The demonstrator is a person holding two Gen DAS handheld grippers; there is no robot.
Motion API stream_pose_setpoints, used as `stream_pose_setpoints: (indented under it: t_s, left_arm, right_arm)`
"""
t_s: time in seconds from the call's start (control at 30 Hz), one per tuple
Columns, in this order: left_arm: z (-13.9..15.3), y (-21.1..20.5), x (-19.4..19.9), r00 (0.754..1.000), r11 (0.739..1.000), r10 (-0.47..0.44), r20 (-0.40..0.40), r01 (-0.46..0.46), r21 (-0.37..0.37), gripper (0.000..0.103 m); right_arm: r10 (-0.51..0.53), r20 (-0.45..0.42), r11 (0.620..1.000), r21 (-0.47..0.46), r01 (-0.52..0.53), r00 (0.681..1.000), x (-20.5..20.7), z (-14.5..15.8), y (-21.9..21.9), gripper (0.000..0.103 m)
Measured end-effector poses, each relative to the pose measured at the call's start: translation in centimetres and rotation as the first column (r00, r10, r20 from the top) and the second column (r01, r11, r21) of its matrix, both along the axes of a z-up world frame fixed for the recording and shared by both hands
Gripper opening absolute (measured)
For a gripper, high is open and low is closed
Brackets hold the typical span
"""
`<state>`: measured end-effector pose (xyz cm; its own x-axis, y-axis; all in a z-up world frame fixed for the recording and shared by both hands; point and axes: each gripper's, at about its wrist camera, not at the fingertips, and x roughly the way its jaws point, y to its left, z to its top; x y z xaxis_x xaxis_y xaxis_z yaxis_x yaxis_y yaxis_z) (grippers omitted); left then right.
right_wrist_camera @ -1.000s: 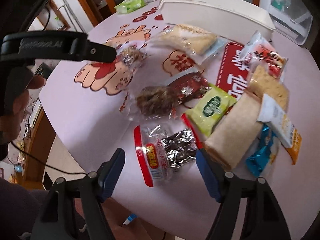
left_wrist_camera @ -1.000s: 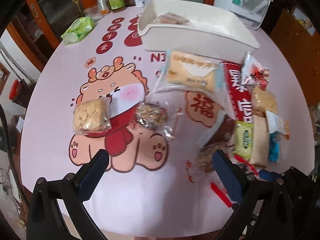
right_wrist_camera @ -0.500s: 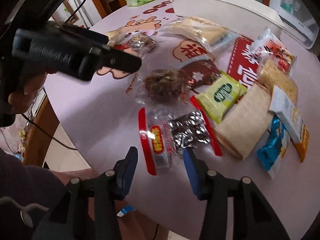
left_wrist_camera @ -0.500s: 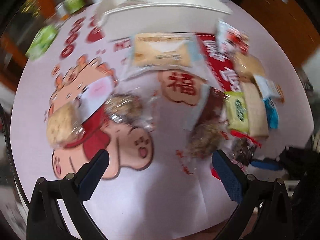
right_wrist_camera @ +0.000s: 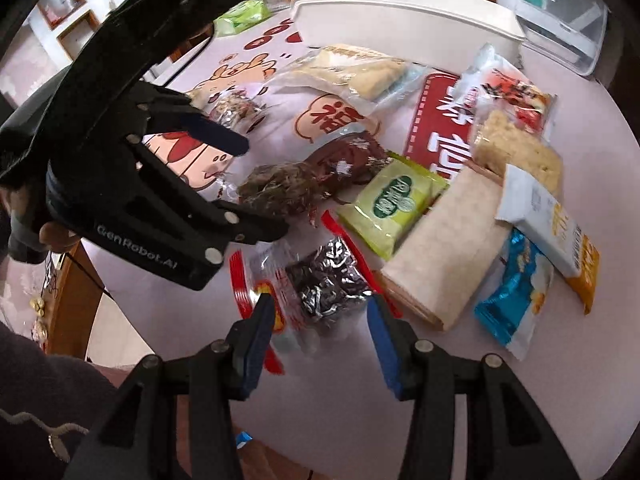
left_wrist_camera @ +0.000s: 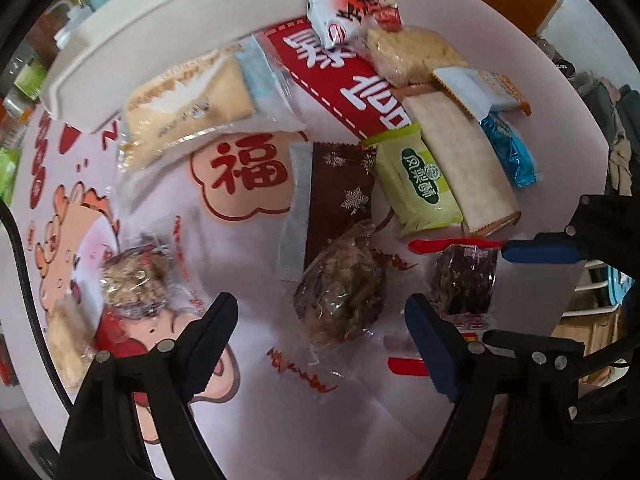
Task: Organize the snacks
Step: 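Grasp the nut pack with the left tool while the right tool grasps the red-striped jerky pack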
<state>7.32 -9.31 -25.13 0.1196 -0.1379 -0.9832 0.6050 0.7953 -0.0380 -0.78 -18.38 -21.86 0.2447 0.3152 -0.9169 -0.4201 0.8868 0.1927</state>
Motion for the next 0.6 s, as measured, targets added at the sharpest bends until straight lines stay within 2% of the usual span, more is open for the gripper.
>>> stream_pose_setpoints:
  t_s: [0.2,0.3,0.33,0.43,0.53,0.6]
  left_arm:
    - [-1.1,0.1,1.1,0.998,1.0,0.014,-0.069,-0.015,-0.007,0.082]
    - [-1.3,0.3,1.2,0.996,1.0,0.019,-0.084,-0.02,-0.013,0.081]
    - [-1.4,0.3,1.2,0.997,1.0,0.018,-0.081,-0.019,-0.011,0.081]
    - [-1.2,0.3,1.2,0.997,1.0,0.024,-0.069,-0.024,-0.009,0.077]
    - [-1.0,0.6,1.1,0.997,0.999,0.031,-0.066,-0.032,-0.026,0.065]
    - [-0.6,2.4,0.2,0.997,0.998,0.037,-0.073,-0.04,-0.041,0.051]
  right_arm:
    - [0.067,0.038,0.996,-0.064,-0.065,0.997,0.3,-0.4,0.8,0.049]
    - [0.079,-0.002,0.995,-0.055,-0.079,0.997,0.5,-1.0,1.1,0.05]
    - [0.067,-0.029,0.997,-0.043,-0.068,0.997,0.6,-1.4,1.2,0.052]
    - [0.049,-0.025,0.999,-0.013,-0.049,0.998,0.6,-1.8,1.4,0.061]
    - [0.019,-0.018,1.0,0.009,-0.019,1.0,1.0,-2.0,1.7,0.062]
    - [-0.01,-0.029,0.999,0.048,0.012,1.0,1.3,-2.1,1.7,0.063]
